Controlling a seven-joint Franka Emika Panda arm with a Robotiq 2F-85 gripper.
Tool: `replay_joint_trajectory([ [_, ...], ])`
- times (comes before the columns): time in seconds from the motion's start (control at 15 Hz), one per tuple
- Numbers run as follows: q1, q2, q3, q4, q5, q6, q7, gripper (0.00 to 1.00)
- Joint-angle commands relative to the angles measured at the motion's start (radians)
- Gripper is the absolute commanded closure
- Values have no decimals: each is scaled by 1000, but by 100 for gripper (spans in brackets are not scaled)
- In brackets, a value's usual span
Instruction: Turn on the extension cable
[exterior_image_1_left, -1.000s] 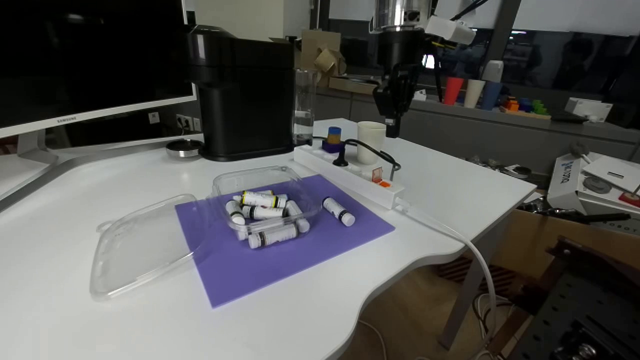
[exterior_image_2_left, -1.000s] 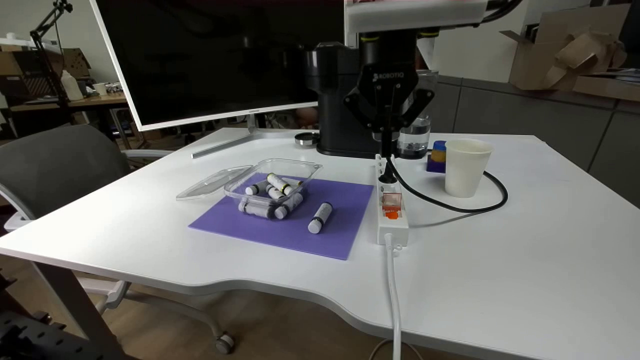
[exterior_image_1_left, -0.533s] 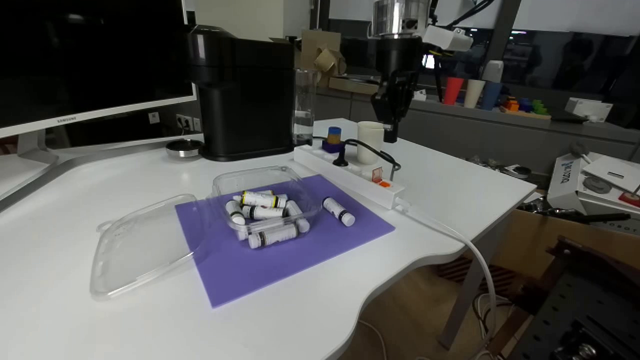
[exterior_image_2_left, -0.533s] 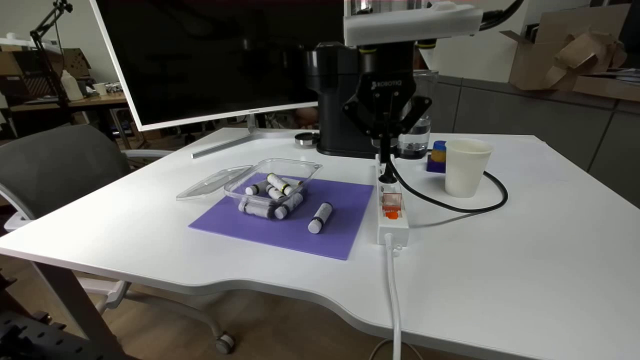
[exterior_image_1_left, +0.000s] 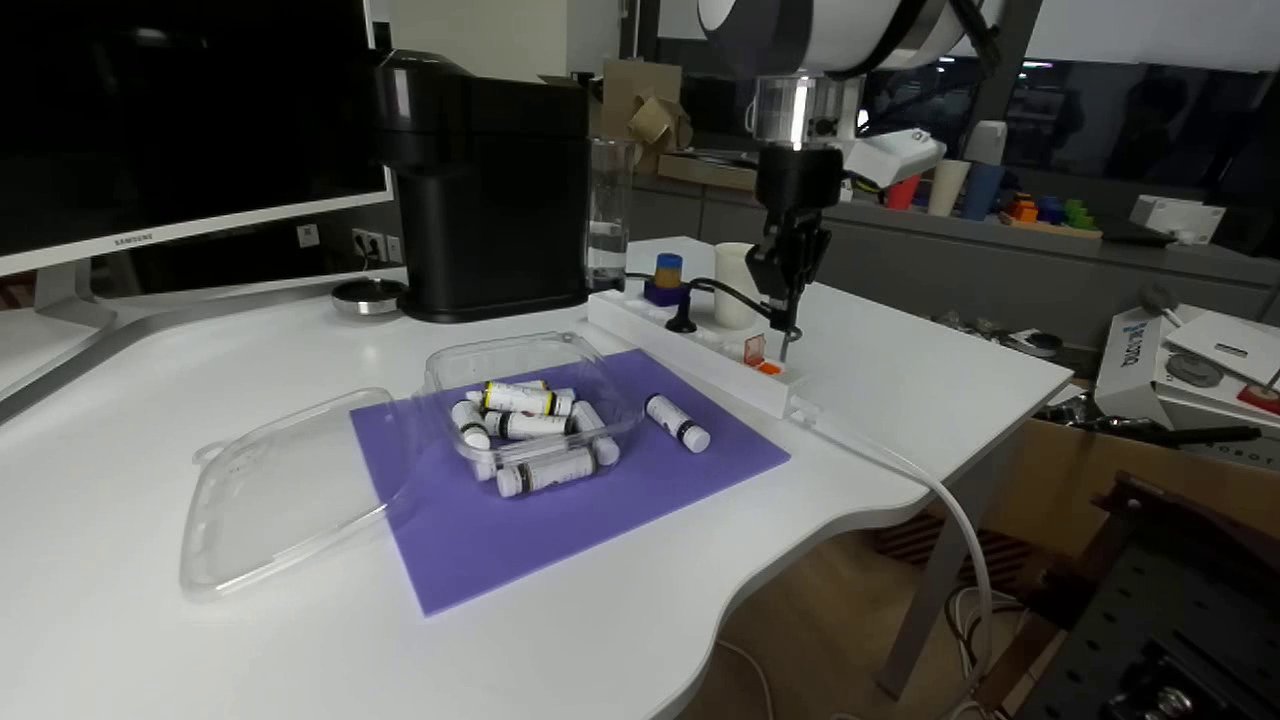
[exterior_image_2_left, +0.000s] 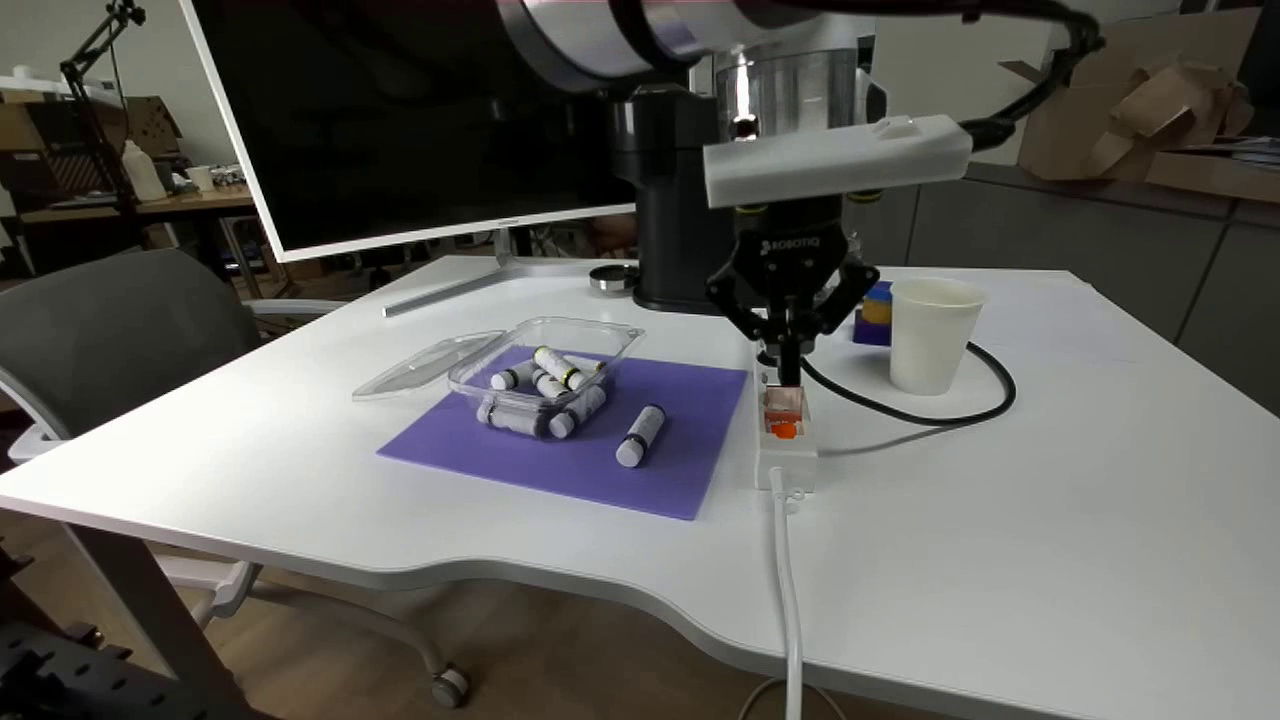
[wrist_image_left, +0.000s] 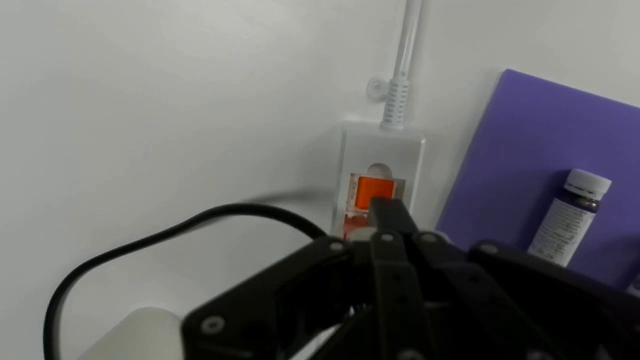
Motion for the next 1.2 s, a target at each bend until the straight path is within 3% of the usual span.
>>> replay_joint_trajectory([
  [0.0,-26,46,21,16,-15,36,46,100],
  [0.53,-56,102,55,42,-10,67,70,100],
  [1.13,-119,163,100,117,1,4,42,100],
])
